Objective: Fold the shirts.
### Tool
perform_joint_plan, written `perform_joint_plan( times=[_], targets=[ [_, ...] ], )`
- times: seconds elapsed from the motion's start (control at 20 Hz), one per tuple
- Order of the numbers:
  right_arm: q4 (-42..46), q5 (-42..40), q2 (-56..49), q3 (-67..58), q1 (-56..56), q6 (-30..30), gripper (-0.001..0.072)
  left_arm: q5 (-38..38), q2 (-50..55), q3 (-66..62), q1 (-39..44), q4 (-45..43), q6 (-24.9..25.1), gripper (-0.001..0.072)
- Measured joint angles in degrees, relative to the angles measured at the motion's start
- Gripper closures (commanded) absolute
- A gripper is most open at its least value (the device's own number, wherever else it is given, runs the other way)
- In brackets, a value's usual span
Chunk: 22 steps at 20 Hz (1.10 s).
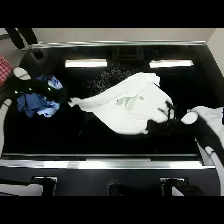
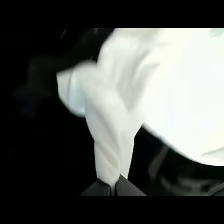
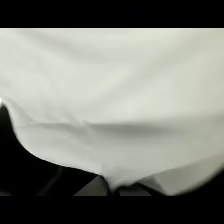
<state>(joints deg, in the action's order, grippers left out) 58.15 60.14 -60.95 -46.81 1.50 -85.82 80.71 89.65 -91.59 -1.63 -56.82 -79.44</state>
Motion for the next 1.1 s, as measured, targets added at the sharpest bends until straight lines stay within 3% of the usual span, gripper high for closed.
perform_joint_plan(
  times=[0.25,0.4,0.6,0.8,1.1],
  targets=[
    [25.2,-11.9,13.2,-30.4,-0.4,-3.4,0.0671,-15.8,-14.9,-16.7,-1.3,6.1,0.8,0.0677],
    [34.2,-15.1,18.3,-45.1,-0.5,-4.8,0.0671,-29.1,-26.3,-21.6,-1.6,7.0,0.9,0.0677],
    [38.6,-14.8,21.3,-53.5,-0.7,-9.6,0.0671,-38.4,-36.7,-23.3,-1.8,7.4,0.9,0.0678],
    [40.1,-13.0,21.0,-55.8,-0.7,-12.5,0.0671,-42.2,-39.3,-23.5,-1.8,6.9,1.0,0.0677],
    [40.0,3.6,10.6,-54.9,-0.7,-14.0,0.0669,-39.7,-34.9,-16.5,-1.8,2.7,1.0,0.0677]
  ],
)
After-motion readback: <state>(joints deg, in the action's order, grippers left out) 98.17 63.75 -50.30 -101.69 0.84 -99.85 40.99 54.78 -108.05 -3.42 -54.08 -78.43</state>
